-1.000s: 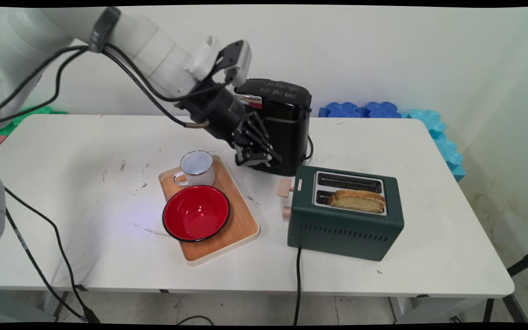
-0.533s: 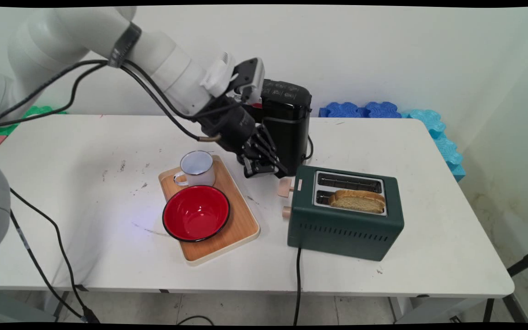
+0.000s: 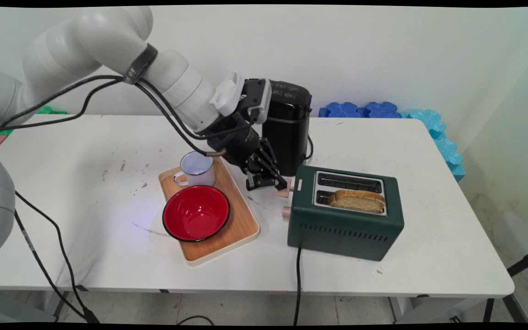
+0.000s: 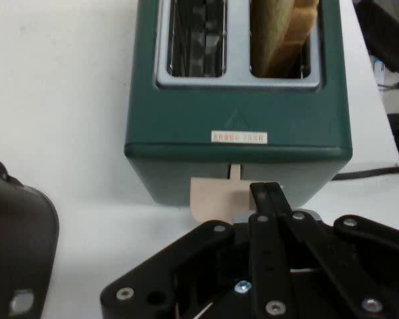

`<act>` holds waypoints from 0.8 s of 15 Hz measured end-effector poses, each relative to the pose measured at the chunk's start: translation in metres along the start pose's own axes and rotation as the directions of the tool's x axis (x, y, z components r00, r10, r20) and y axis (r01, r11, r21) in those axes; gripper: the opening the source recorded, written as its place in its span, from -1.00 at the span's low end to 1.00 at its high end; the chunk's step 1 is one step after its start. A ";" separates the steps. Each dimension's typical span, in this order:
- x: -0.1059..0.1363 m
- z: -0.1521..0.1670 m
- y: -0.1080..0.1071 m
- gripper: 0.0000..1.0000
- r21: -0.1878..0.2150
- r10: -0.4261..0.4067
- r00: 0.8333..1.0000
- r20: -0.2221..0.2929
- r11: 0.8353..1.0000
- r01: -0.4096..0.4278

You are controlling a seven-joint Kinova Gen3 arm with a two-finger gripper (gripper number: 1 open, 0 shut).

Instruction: Press the toaster switch

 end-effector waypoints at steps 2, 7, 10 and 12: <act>-0.003 0.005 0.000 -1.00 0.001 0.007 1.000 0.014 1.000 -0.007; -0.007 0.015 -0.003 -1.00 0.006 0.014 0.999 0.030 1.000 -0.015; -0.010 0.023 -0.007 -1.00 0.011 0.019 0.999 0.035 1.000 -0.019; -0.011 0.026 -0.008 -1.00 0.013 0.020 0.999 0.038 1.000 -0.020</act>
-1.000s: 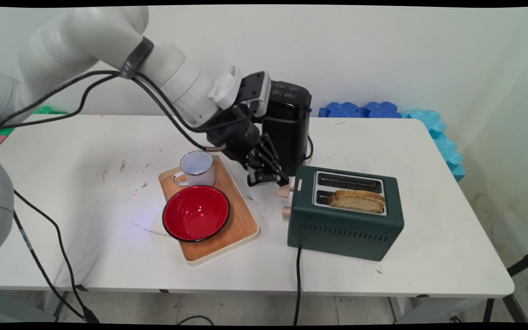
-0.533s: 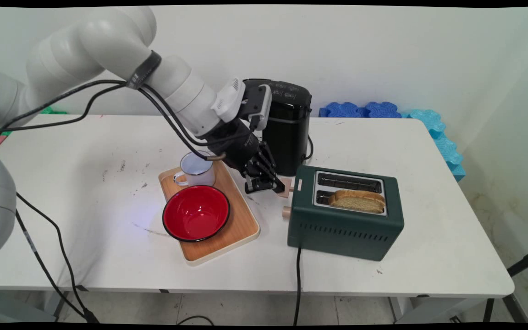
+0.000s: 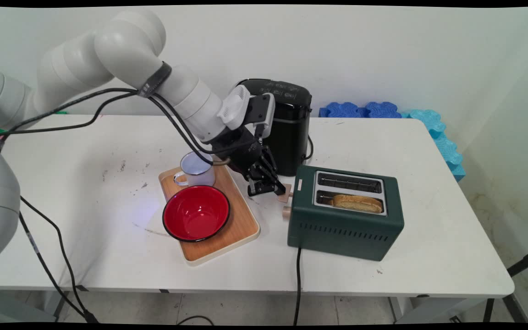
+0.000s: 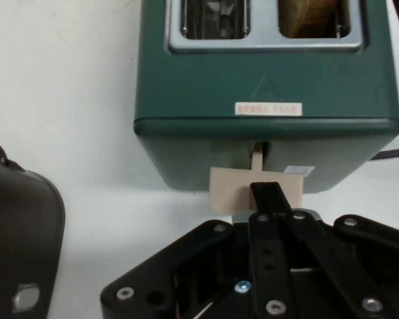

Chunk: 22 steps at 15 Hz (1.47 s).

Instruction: Press the toaster switch

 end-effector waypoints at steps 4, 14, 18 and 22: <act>-0.003 0.008 -0.002 -1.00 0.003 0.002 1.000 0.005 1.000 -0.002; -0.007 0.022 -0.001 -1.00 -0.004 -0.004 1.000 0.005 1.000 0.004; -0.010 0.025 -0.001 -1.00 -0.005 -0.007 1.000 0.008 1.000 0.007; -0.012 0.027 0.000 -1.00 -0.006 -0.010 1.000 0.010 1.000 0.010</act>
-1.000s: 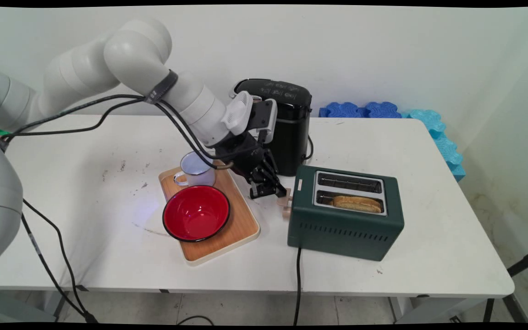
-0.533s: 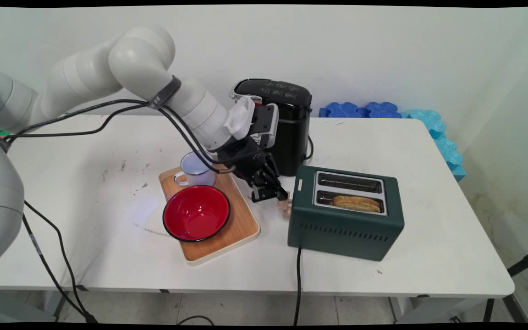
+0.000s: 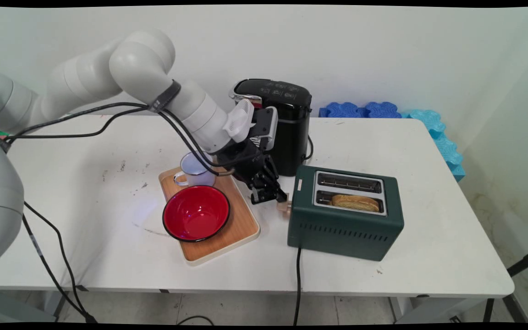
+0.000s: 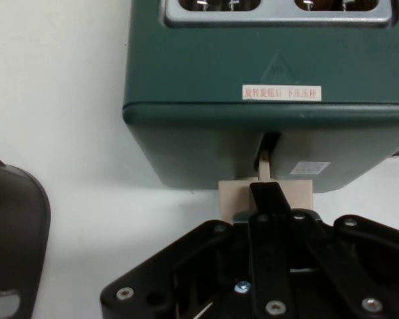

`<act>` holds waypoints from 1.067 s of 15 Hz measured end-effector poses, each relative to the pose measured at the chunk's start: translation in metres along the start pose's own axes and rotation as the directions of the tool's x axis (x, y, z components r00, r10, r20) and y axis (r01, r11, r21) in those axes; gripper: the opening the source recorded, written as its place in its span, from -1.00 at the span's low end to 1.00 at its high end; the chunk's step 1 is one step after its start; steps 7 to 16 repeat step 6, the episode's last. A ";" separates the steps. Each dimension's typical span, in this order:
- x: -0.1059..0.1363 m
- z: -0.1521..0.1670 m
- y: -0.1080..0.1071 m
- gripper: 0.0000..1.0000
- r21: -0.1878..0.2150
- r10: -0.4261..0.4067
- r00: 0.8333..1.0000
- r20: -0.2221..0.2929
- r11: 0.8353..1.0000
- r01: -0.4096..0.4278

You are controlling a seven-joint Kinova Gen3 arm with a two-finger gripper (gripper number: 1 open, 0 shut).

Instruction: Press the toaster switch

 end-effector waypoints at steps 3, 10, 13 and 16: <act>-0.002 0.002 0.001 -1.00 -0.001 -0.004 1.000 0.001 1.000 0.004; -0.003 0.002 0.001 -1.00 -0.001 -0.005 1.000 0.001 1.000 0.005; -0.003 0.002 0.001 -1.00 -0.001 -0.005 1.000 0.001 1.000 0.005; -0.003 0.002 0.001 -1.00 -0.001 -0.005 1.000 0.001 1.000 0.005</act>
